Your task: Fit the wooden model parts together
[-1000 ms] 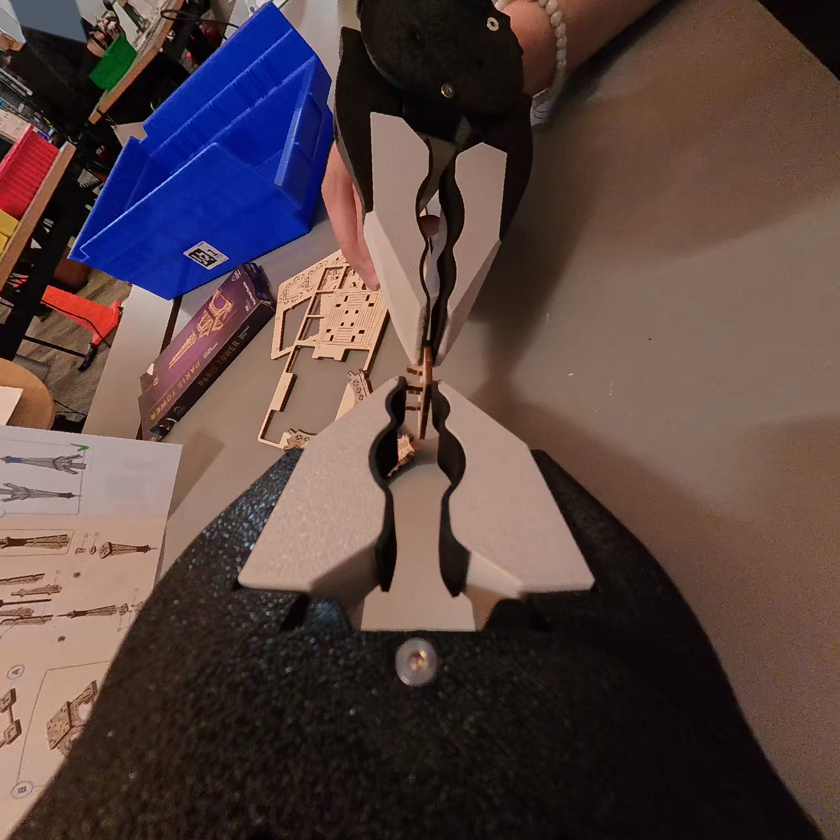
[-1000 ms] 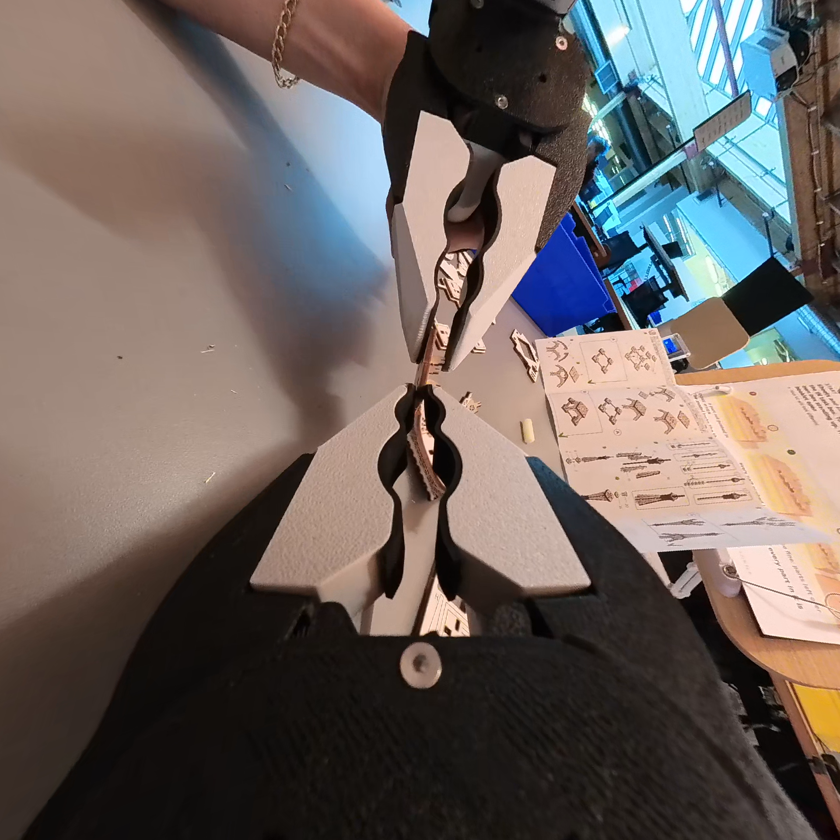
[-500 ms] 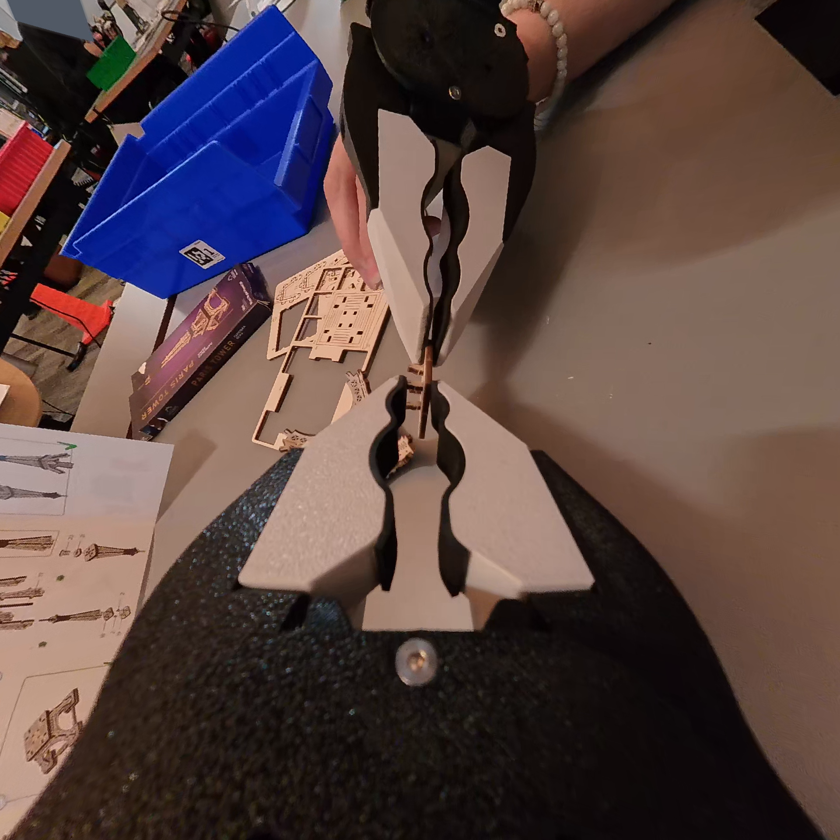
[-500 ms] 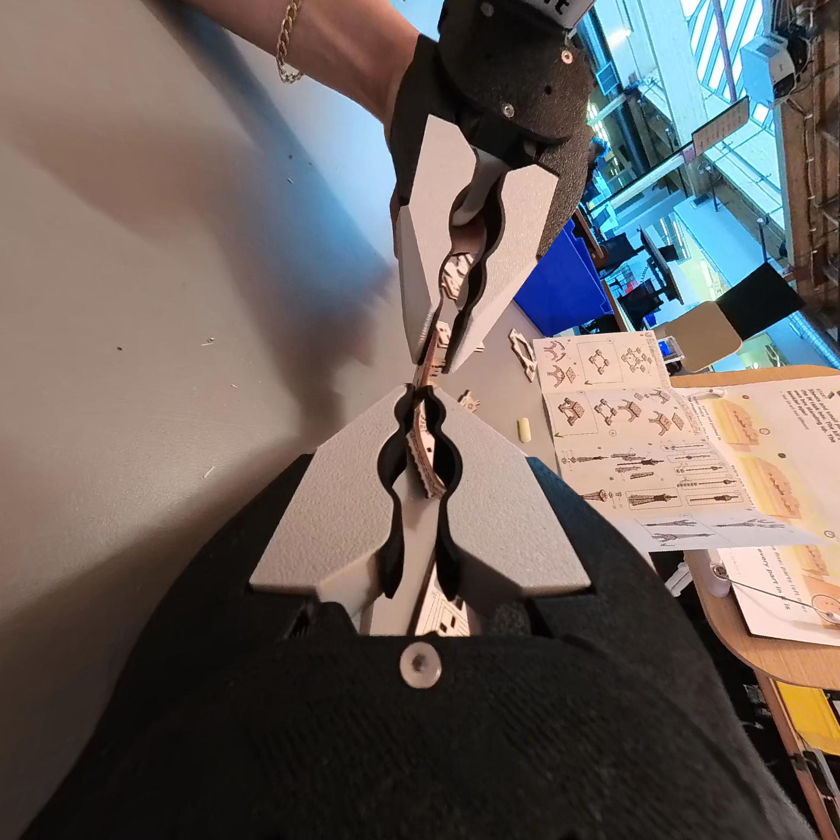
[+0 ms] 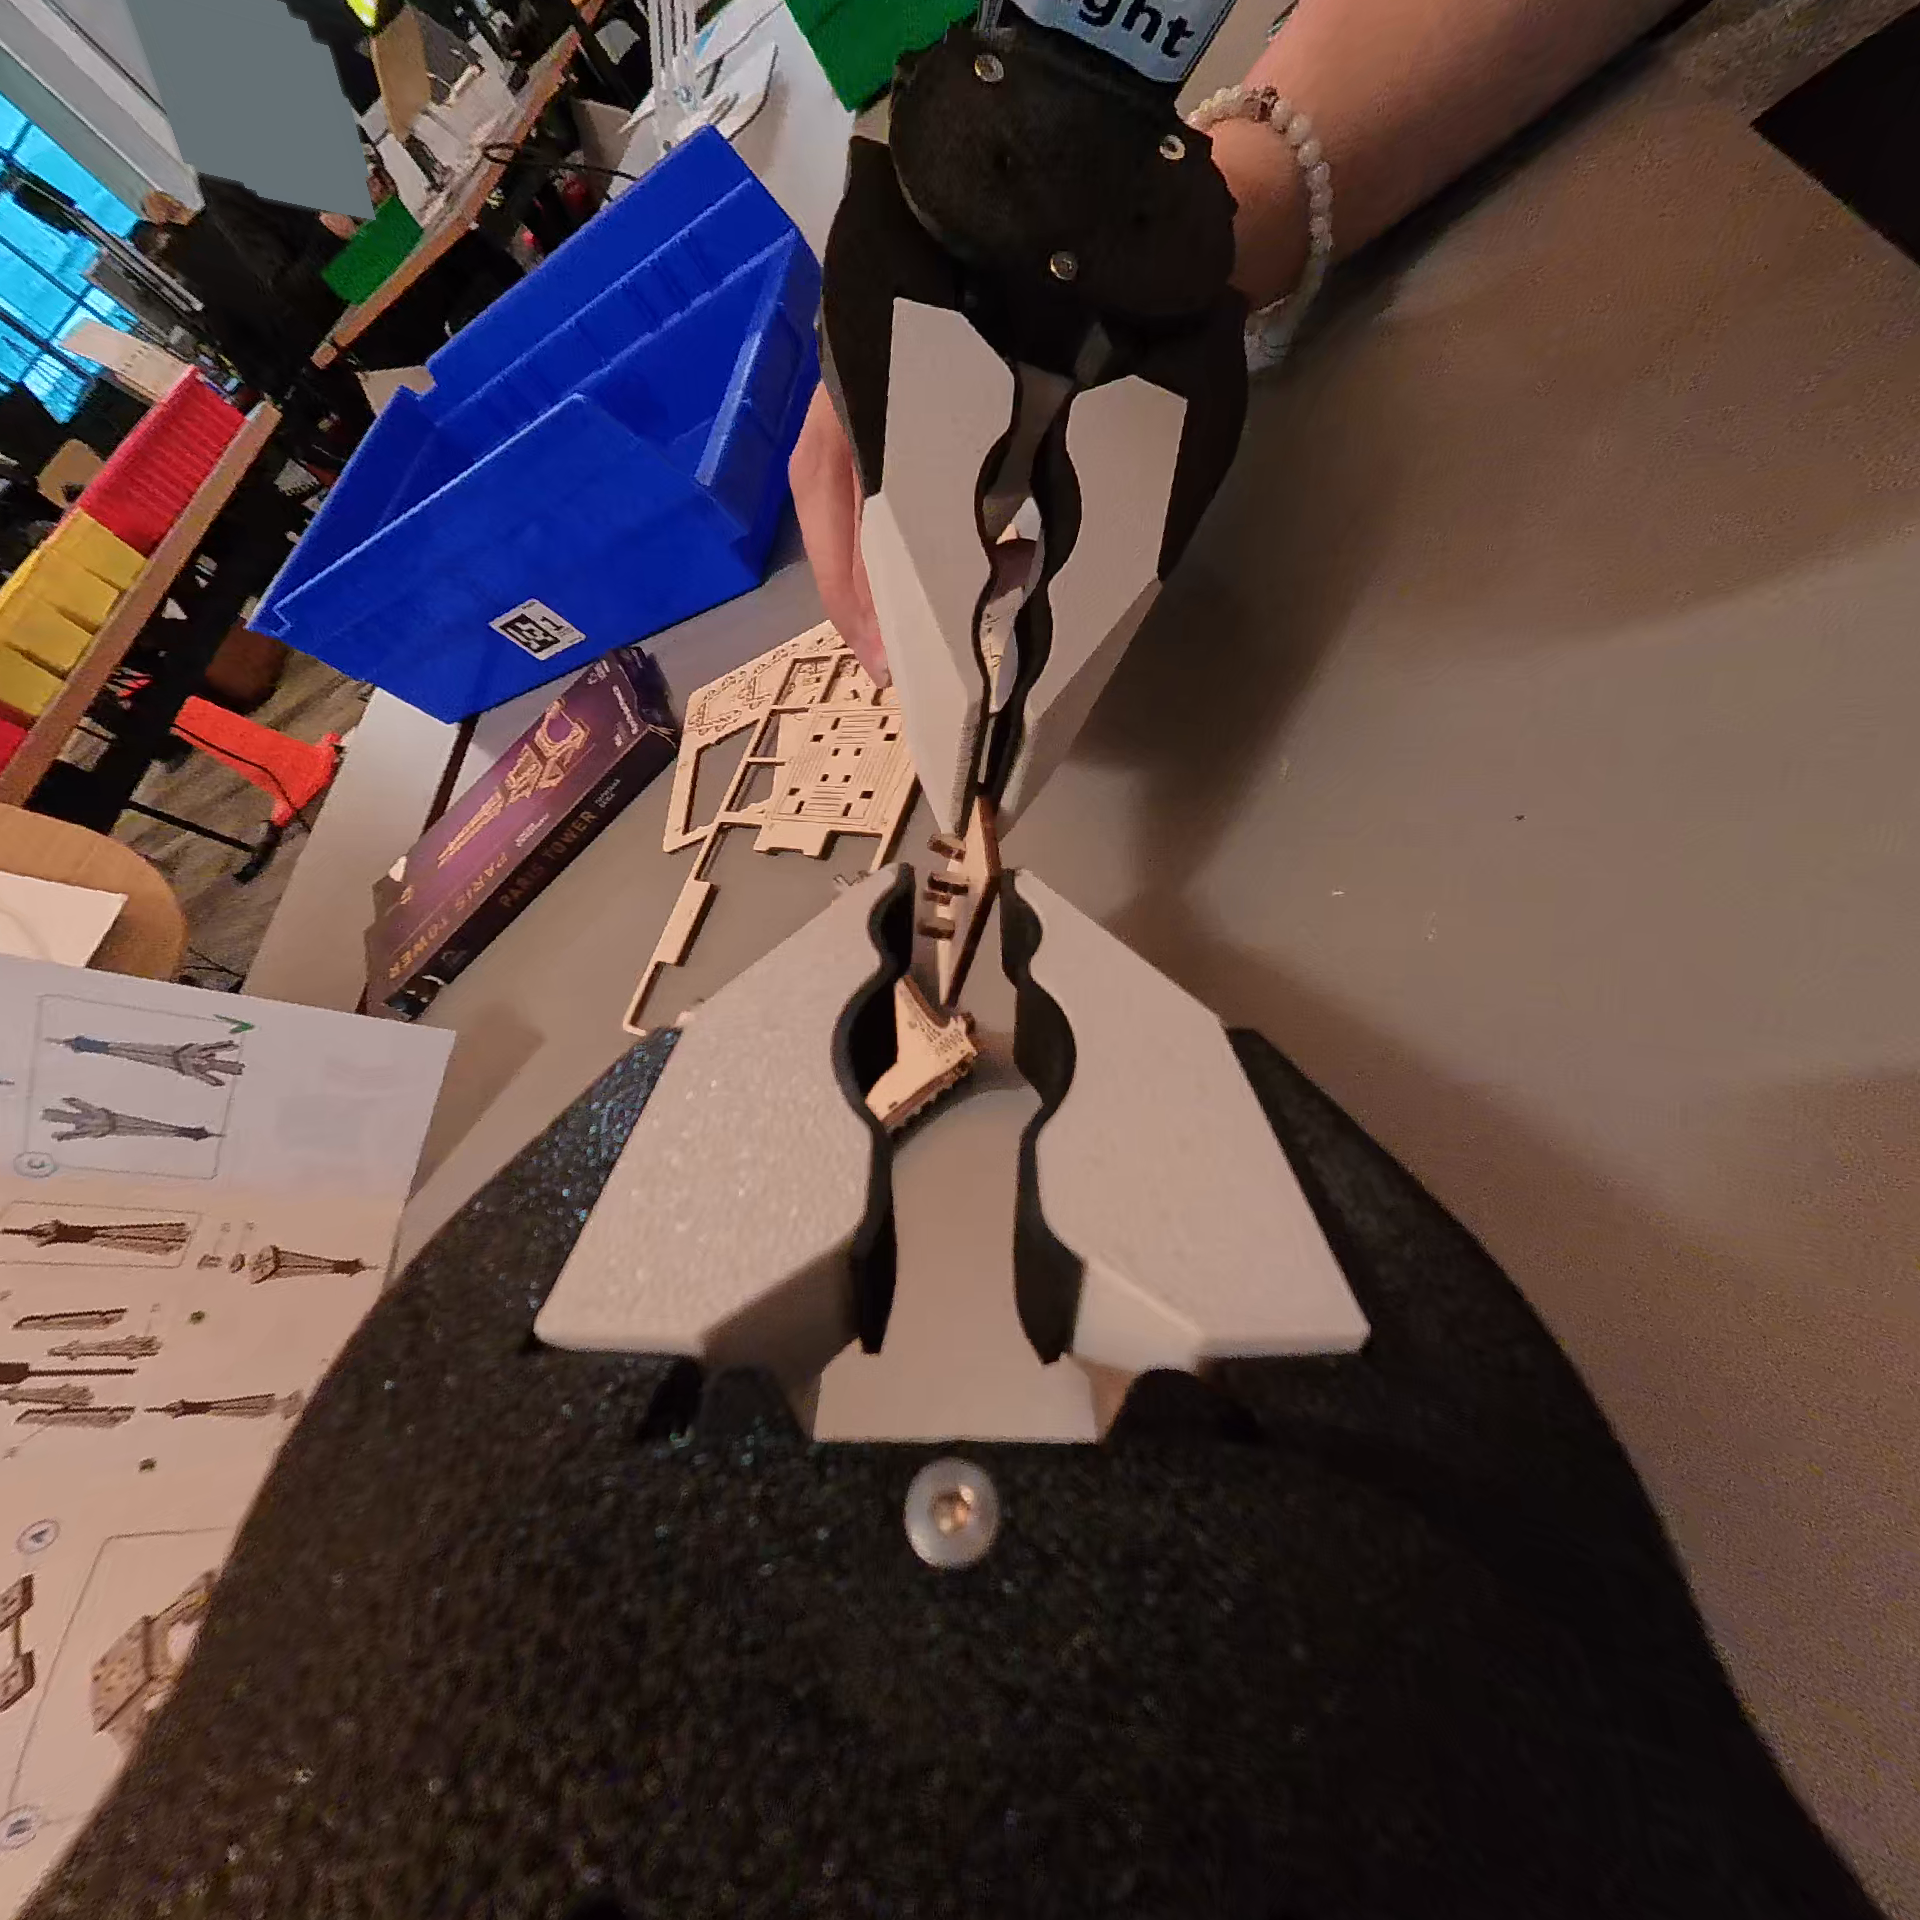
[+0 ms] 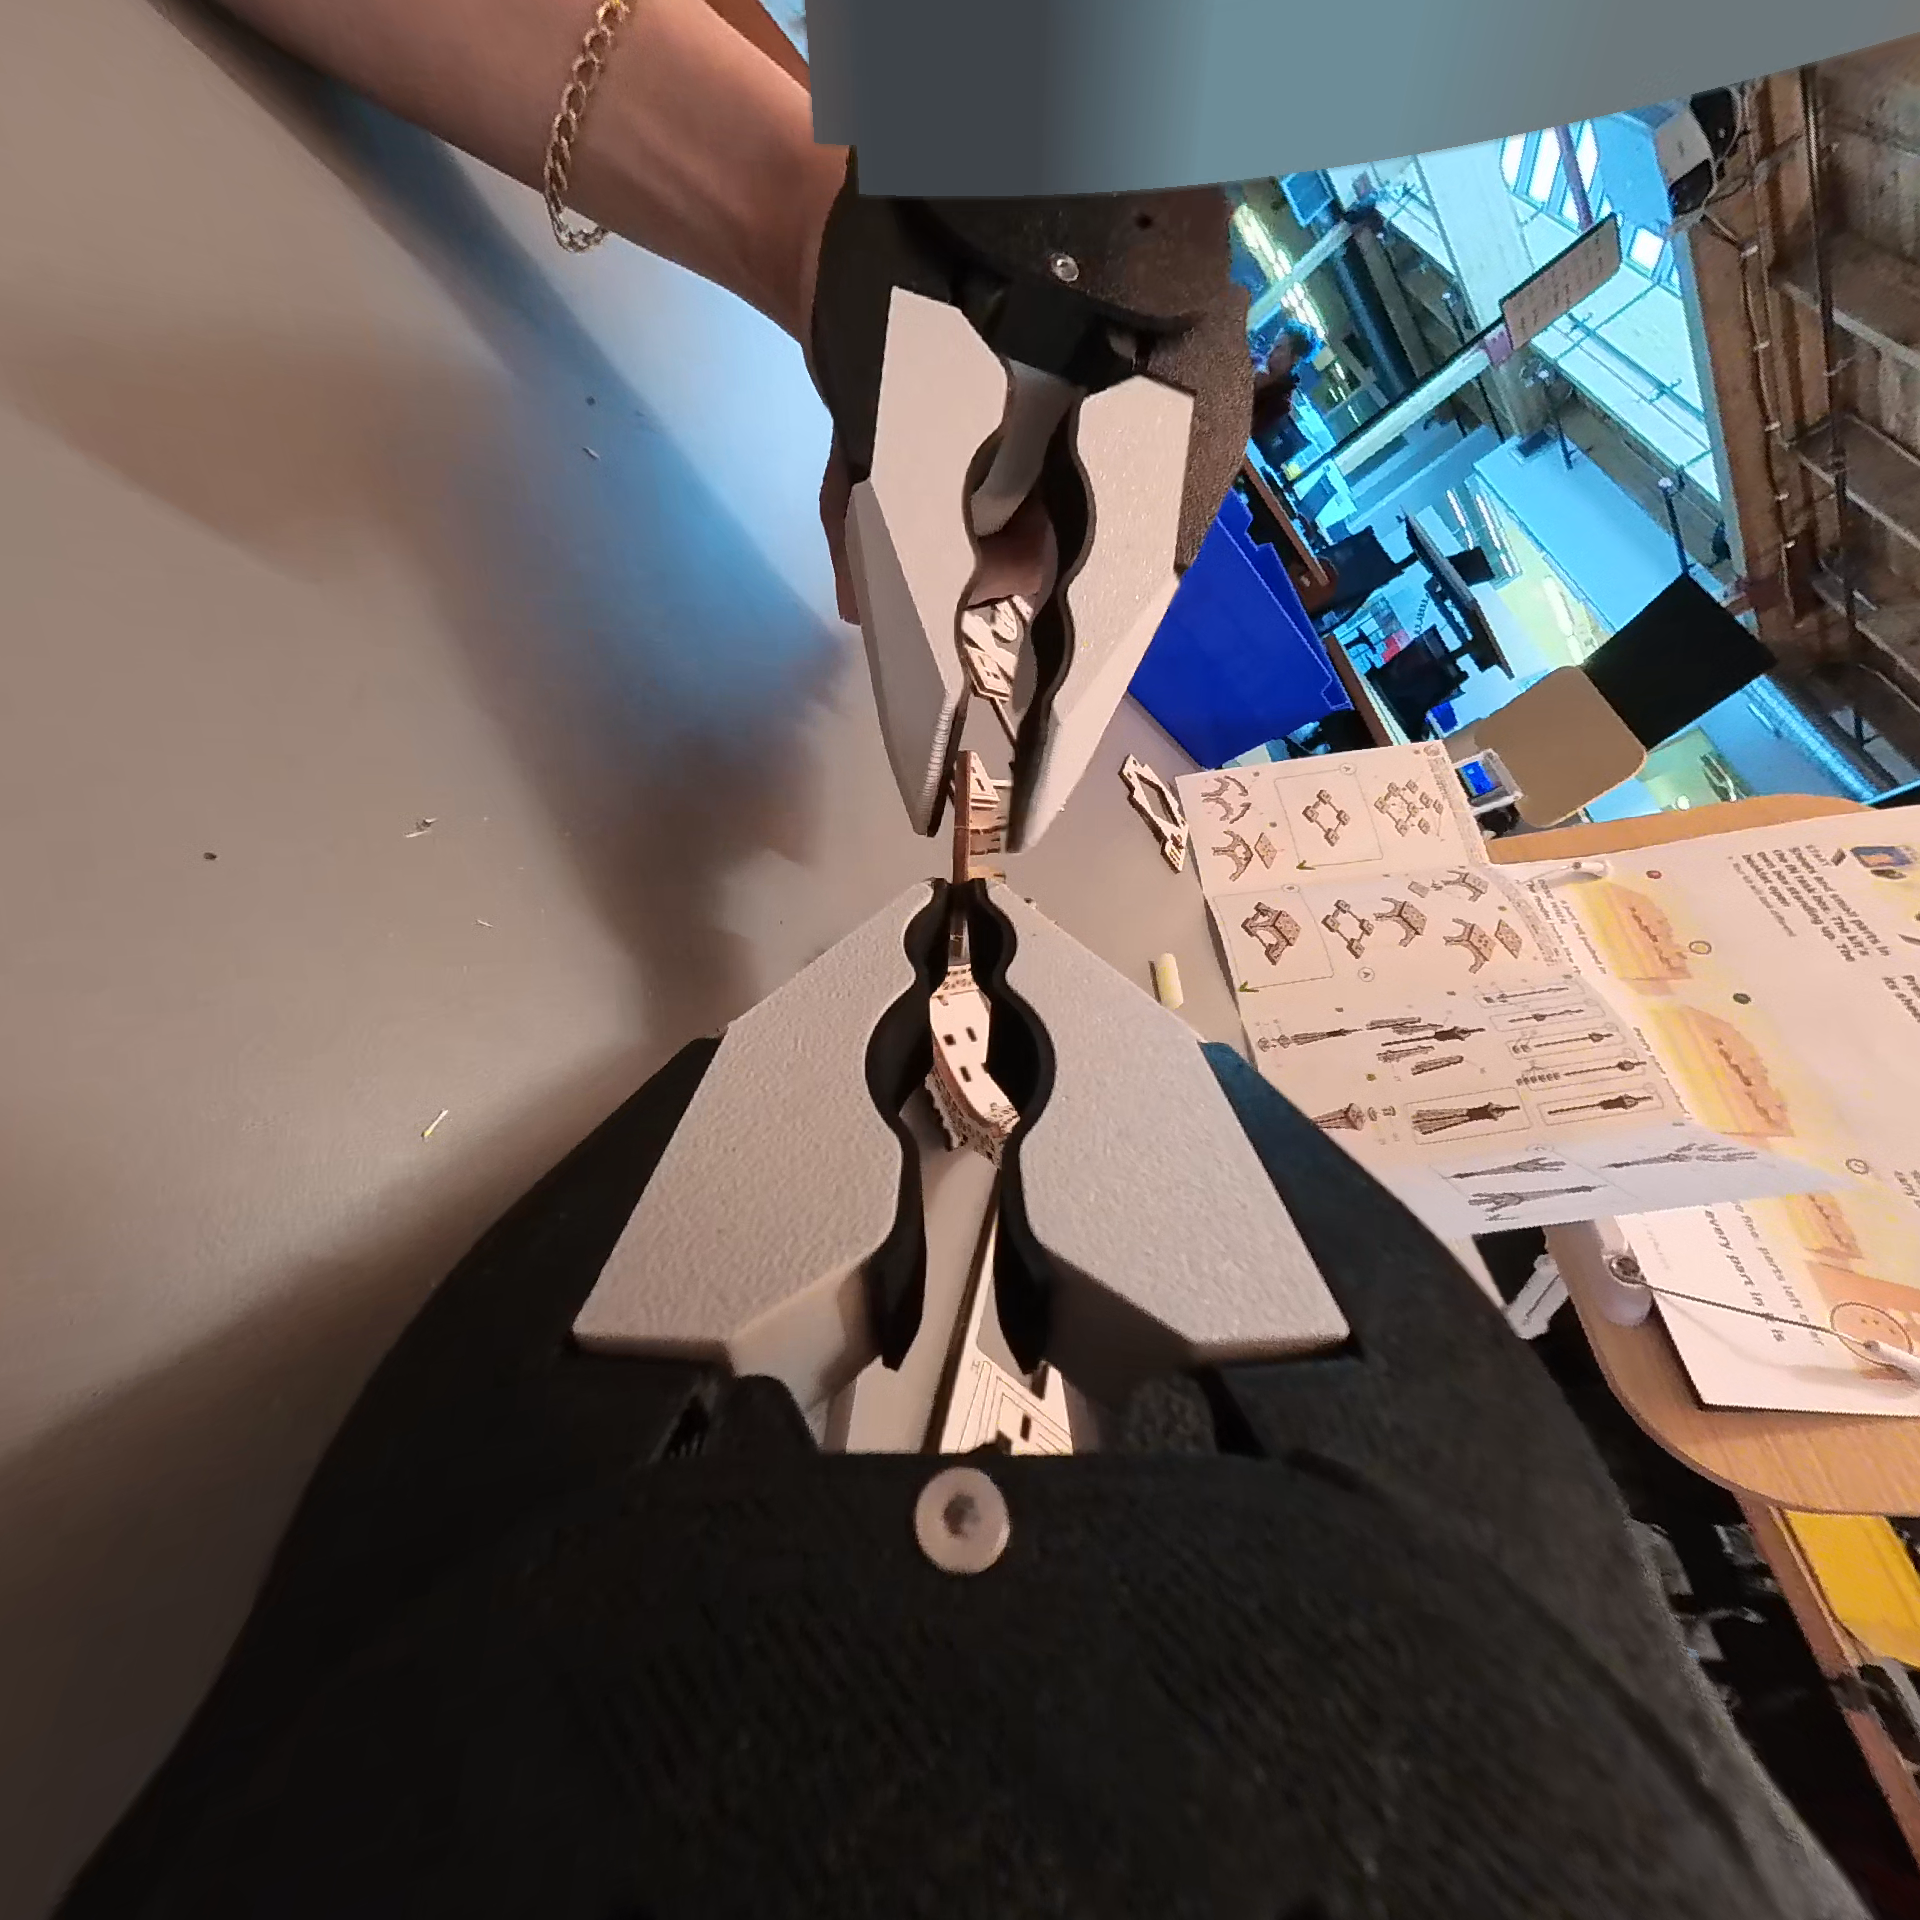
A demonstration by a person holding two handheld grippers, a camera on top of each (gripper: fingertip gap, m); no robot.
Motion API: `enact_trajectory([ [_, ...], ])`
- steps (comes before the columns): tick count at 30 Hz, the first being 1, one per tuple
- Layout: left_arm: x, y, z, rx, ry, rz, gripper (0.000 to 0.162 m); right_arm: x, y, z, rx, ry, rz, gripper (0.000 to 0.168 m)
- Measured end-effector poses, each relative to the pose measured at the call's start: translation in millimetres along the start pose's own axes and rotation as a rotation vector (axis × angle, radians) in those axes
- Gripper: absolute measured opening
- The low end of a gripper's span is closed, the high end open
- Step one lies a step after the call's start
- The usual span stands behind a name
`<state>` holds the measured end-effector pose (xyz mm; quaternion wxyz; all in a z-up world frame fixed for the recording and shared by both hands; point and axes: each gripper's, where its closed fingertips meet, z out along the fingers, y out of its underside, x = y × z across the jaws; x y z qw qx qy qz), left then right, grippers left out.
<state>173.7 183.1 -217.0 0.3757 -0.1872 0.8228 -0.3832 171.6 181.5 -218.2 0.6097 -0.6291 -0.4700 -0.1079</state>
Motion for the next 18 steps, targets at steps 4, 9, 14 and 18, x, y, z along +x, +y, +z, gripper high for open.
enact_trajectory([
  [4, -4.6, -1.7, -1.6, 0.005, -0.035, 0.024, 0.02, 0.0, -1.8, -0.3, 0.013, -0.005, 0.027, 0.0],
  [9, -4.1, -3.7, -2.8, 0.005, -0.04, 0.06, 0.009, 2.2, -3.3, -0.7, 0.027, -0.003, 0.07, 0.0],
  [14, -5.0, -4.6, -3.0, 0.005, -0.045, 0.062, 0.008, 3.2, -4.3, -1.3, 0.036, -0.005, 0.098, 0.0],
  [18, -4.9, -4.1, -2.7, -0.005, -0.045, 0.062, 0.008, 2.7, -4.4, -1.3, 0.038, -0.014, 0.115, 0.0],
])
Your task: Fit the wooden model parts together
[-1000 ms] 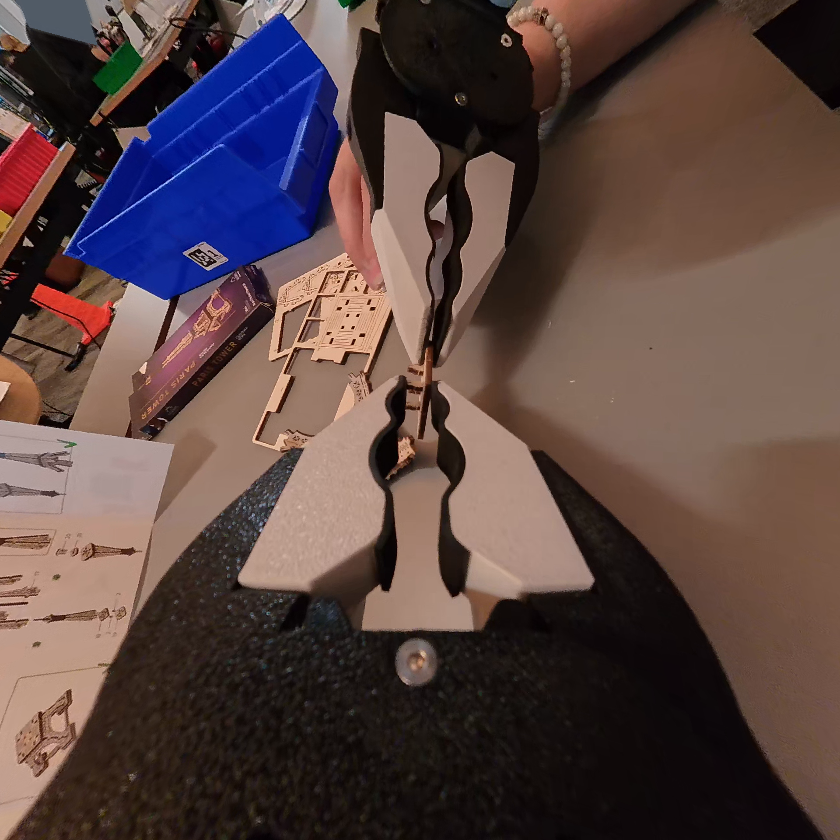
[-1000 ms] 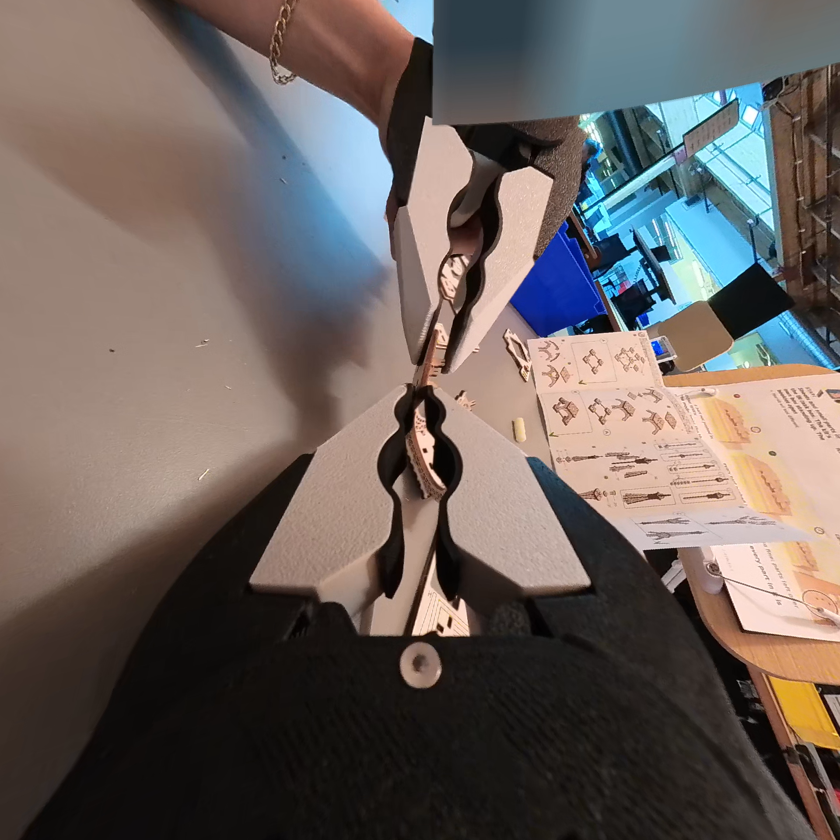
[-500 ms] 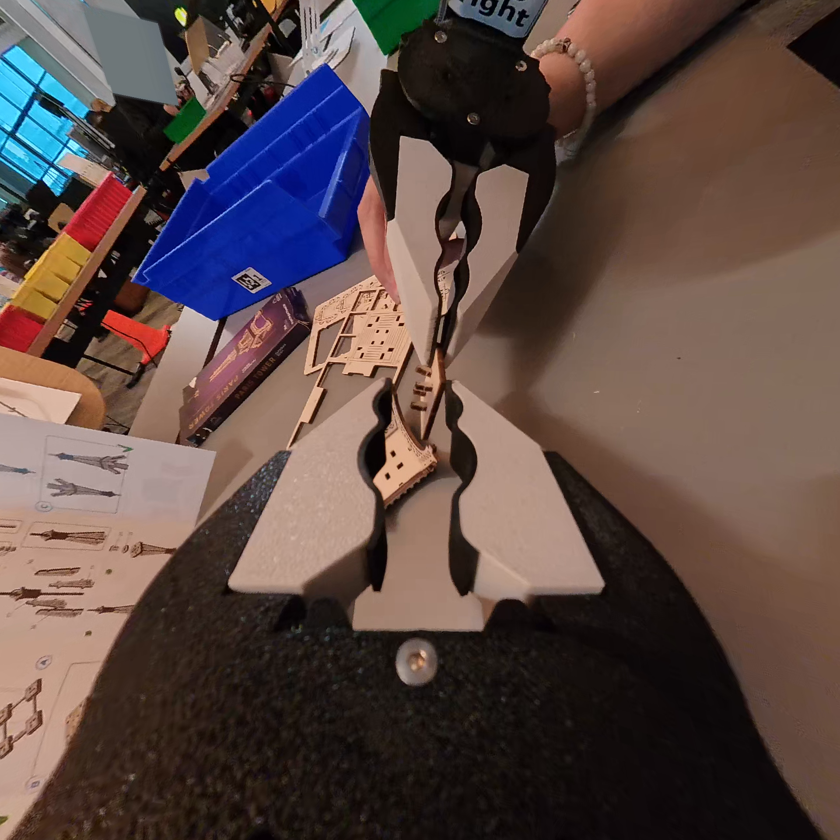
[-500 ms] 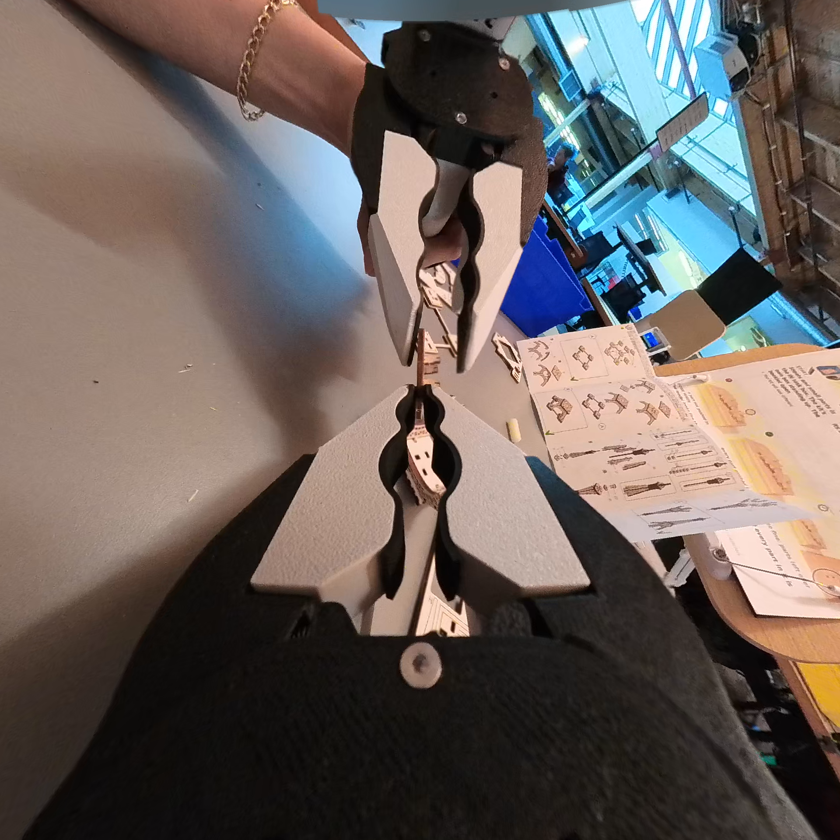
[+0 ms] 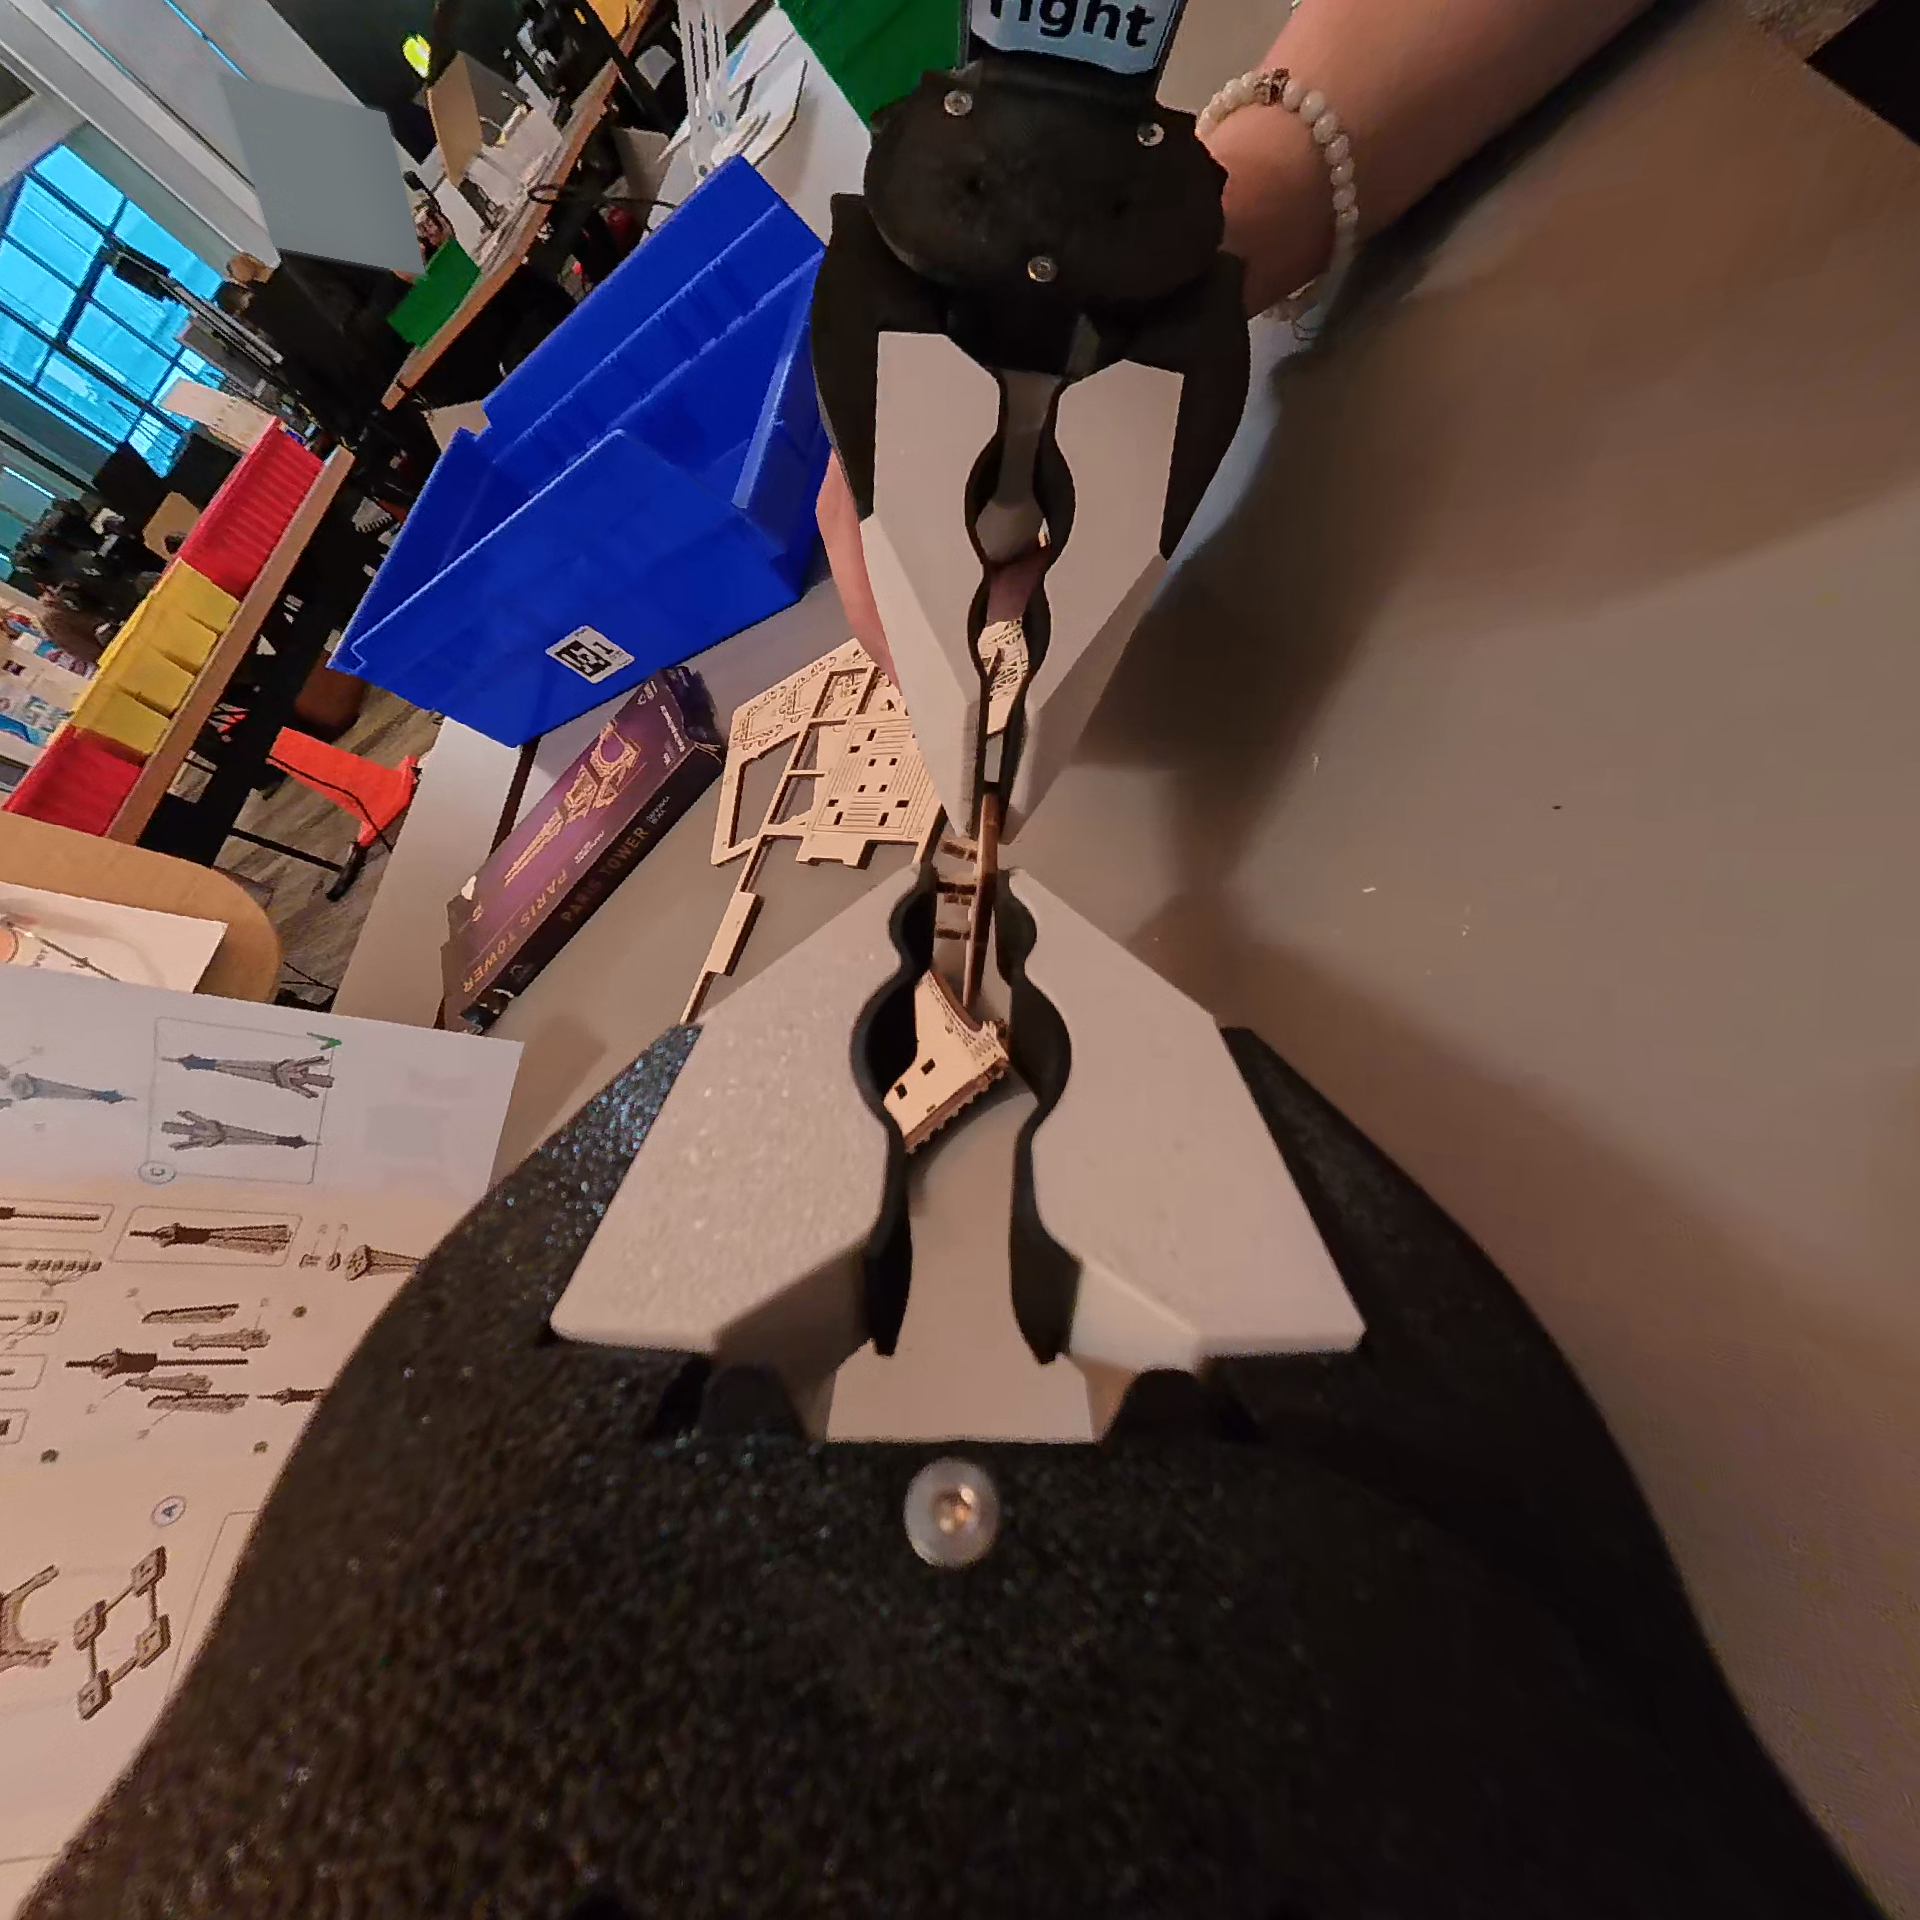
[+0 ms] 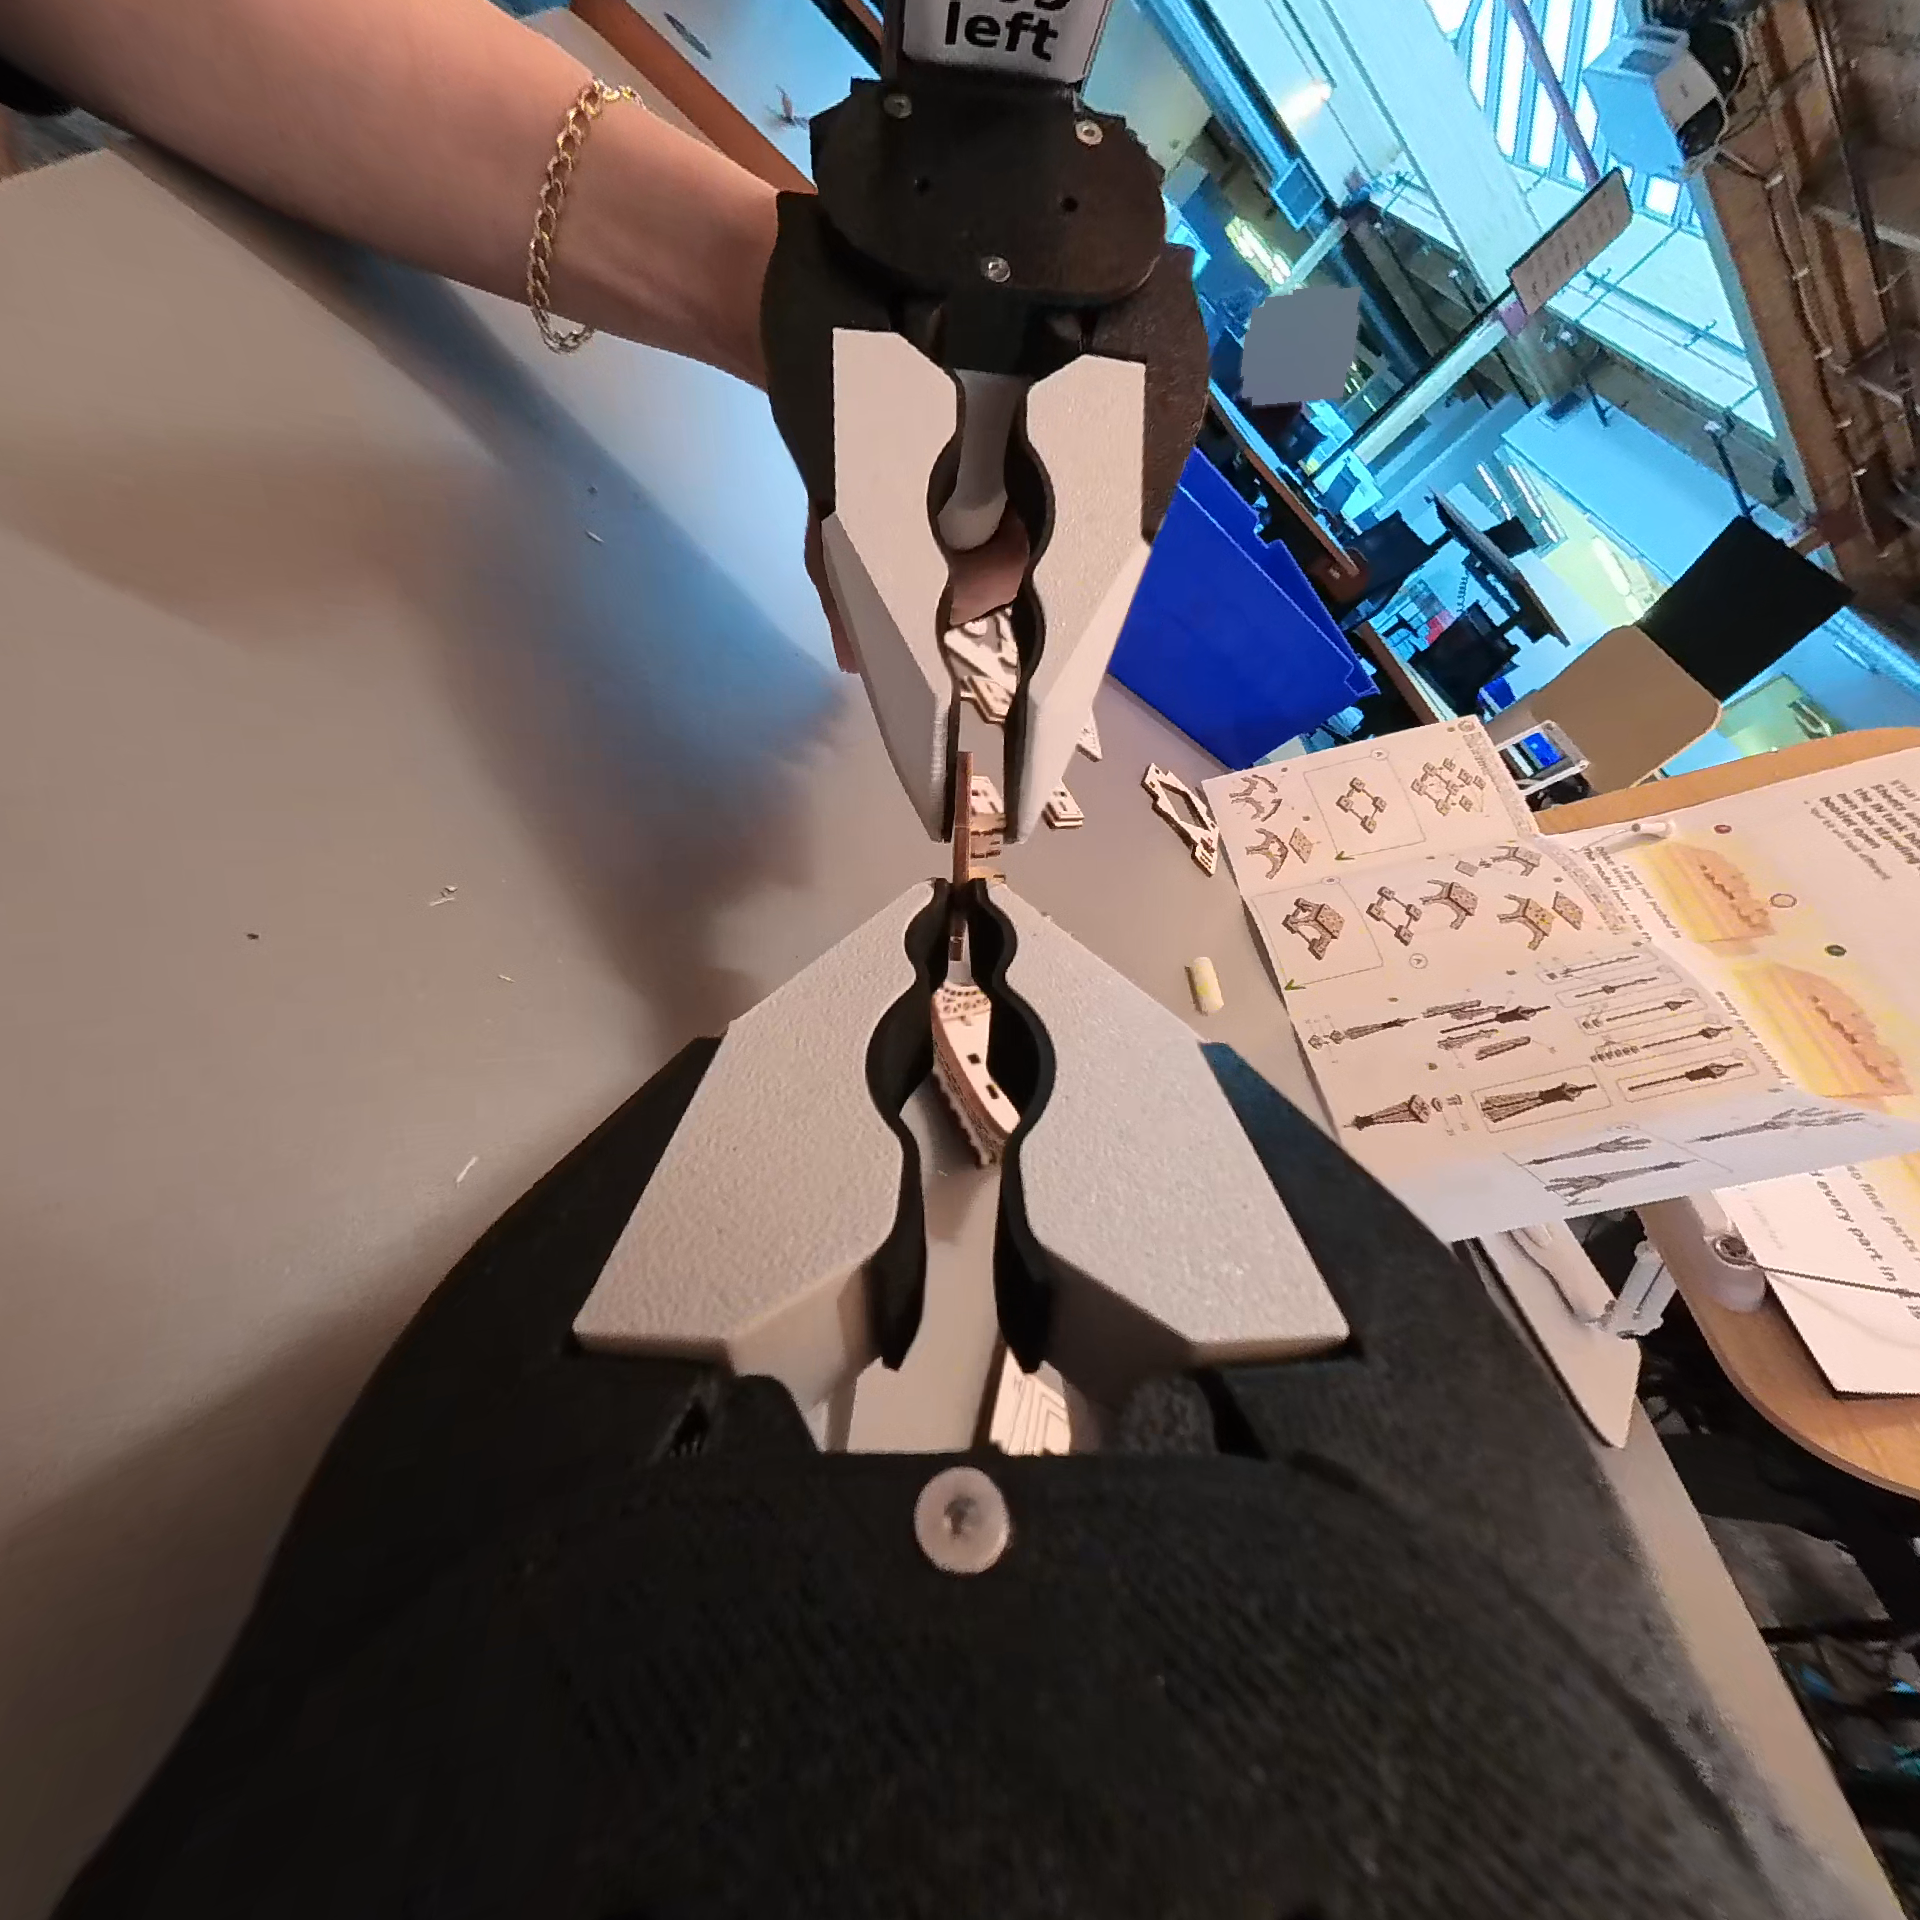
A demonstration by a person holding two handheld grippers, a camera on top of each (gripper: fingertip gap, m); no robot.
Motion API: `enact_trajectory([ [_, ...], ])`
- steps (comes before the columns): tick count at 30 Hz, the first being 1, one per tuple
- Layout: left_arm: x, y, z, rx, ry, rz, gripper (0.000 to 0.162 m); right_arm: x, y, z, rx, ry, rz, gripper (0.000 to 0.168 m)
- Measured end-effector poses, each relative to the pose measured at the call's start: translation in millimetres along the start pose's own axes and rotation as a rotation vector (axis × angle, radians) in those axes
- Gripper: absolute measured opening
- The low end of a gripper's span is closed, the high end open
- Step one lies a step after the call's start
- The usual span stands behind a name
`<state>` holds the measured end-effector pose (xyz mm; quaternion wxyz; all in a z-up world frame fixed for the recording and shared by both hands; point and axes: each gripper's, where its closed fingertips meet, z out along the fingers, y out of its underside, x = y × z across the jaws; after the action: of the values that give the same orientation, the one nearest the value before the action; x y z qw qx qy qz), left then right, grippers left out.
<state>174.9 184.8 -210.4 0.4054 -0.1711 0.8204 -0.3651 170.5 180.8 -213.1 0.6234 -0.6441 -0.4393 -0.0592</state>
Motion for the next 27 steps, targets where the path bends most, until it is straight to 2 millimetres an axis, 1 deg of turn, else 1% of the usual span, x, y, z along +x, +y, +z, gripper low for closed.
enact_trajectory([
  [15, 3.5, 2.0, 1.1, 0.001, 0.062, -0.121, 0.008, -2.0, -0.2, -0.6, 0.0, -0.008, -0.016, 0.001],
  [22, 4.7, 5.2, 2.4, -0.019, 0.075, -0.138, 0.008, -3.4, 2.8, 0.5, -0.024, -0.002, -0.054, 0.001],
  [27, 2.7, 5.1, 3.5, 0.001, 0.046, -0.106, 0.008, -1.9, 4.4, 0.5, -0.035, 0.008, -0.068, 0.001],
])
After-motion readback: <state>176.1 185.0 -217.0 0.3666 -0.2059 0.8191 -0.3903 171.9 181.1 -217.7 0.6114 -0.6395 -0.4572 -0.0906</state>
